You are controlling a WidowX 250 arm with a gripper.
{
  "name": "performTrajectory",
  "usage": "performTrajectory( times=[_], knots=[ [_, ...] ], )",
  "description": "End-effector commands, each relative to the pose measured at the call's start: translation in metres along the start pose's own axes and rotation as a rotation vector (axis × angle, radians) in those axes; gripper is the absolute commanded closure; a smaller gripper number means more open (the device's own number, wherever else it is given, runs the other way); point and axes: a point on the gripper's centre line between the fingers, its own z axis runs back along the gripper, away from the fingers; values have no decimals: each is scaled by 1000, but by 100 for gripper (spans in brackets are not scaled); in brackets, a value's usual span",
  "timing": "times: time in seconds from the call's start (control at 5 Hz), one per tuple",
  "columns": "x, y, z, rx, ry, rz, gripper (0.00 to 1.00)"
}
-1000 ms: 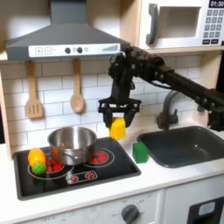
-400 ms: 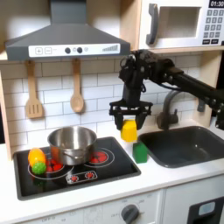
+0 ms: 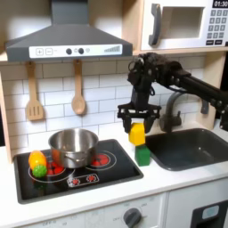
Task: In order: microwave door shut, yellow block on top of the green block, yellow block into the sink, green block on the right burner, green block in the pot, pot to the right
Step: 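Put the yellow block on top of the green block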
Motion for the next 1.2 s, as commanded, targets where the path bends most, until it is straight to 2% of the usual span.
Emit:
performTrajectory(
  times=[0.0, 0.6, 1.0],
  knots=[
    [2, -8, -5, -6, 2, -36, 100],
    [0, -19, -16, -22, 26, -87, 100],
    [1, -16, -17, -16, 18, -94, 100]
  ],
)
